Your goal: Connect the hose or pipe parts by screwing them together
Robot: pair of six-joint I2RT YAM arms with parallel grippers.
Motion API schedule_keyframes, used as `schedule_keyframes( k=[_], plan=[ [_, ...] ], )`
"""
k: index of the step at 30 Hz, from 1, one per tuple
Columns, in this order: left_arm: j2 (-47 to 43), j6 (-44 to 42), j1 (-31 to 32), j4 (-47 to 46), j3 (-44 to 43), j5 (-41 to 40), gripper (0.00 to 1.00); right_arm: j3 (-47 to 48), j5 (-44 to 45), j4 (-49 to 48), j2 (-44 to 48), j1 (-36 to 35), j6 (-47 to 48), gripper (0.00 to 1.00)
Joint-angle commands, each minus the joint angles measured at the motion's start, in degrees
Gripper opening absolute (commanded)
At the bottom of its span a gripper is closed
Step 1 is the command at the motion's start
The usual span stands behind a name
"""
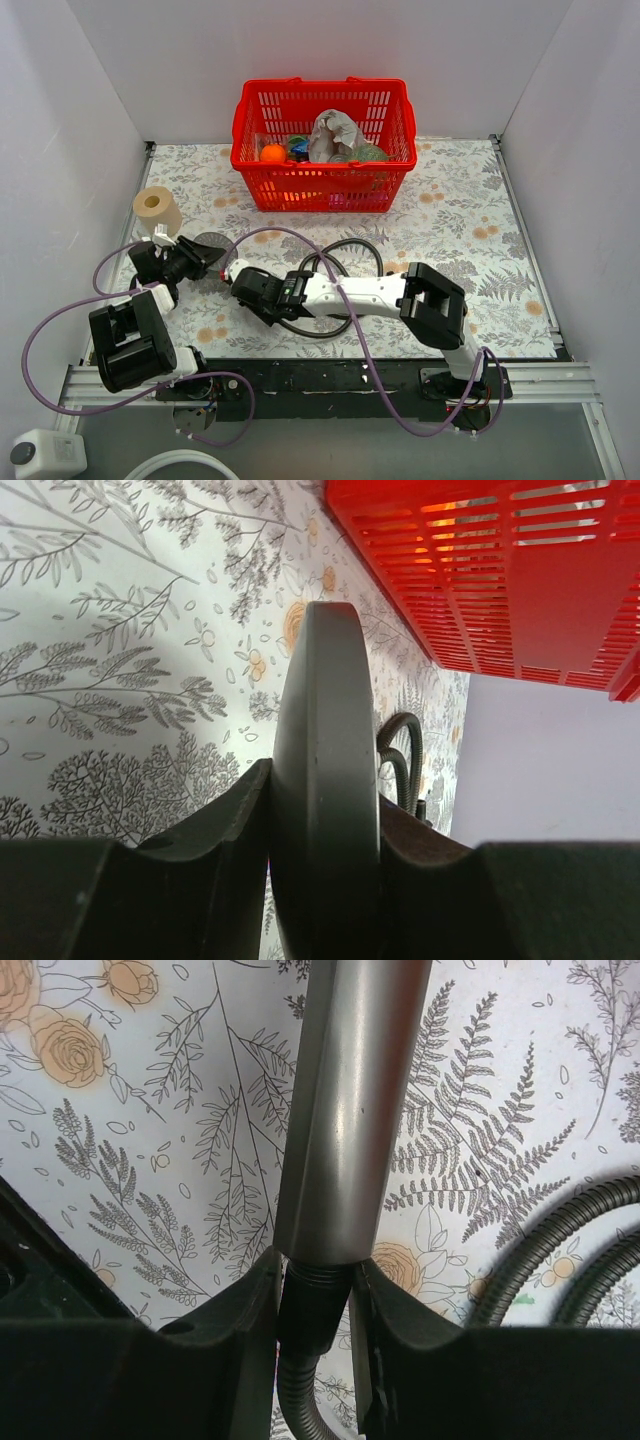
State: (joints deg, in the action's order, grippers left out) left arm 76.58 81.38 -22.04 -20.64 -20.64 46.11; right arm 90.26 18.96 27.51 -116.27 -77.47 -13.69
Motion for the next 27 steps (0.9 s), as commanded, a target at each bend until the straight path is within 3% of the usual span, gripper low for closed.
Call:
schedule_keyframes(
  k=[1,10,15,21,22,25,26,27],
  plan=[
    [-1.17,2.81,0.77,-5.19,-0.71,11.88,0.00,-2.27,-13.65,-9.39,3.85,2.49,0.33,0.01],
    [-0.64,8.87,1.83,-11.60,-0.10,20.07,0.00,-11.76,-41.61,-26.87,9.21,10.40,-5.90,0.01],
    [-1.69,14.23,2.27,-18.64,1.48,22.53,0.00,-22.31,-57.68,-45.49,11.94,16.37,-20.03,0.01],
    [-1.61,19.60,2.71,-24.96,2.19,25.08,0.00,-28.46,-72.29,-81.07,6.59,18.06,-44.07,0.01],
    [-1.61,20.39,2.71,-25.75,2.27,25.08,0.00,-28.65,-73.35,-90.60,5.28,18.06,-48.40,0.01],
    [-1.08,24.51,2.71,-30.23,3.24,24.82,0.00,-29.87,-73.98,-107.34,-0.70,18.41,-65.28,0.01],
    [-0.56,27.05,2.71,-33.29,3.42,24.73,0.00,-29.88,-73.46,-118.45,-3.76,18.50,-68.97,0.01],
    [-0.29,27.77,2.71,-34.36,3.77,24.73,0.00,-29.88,-72.23,-122.22,-5.10,18.85,-72.84,0.01]
  ],
)
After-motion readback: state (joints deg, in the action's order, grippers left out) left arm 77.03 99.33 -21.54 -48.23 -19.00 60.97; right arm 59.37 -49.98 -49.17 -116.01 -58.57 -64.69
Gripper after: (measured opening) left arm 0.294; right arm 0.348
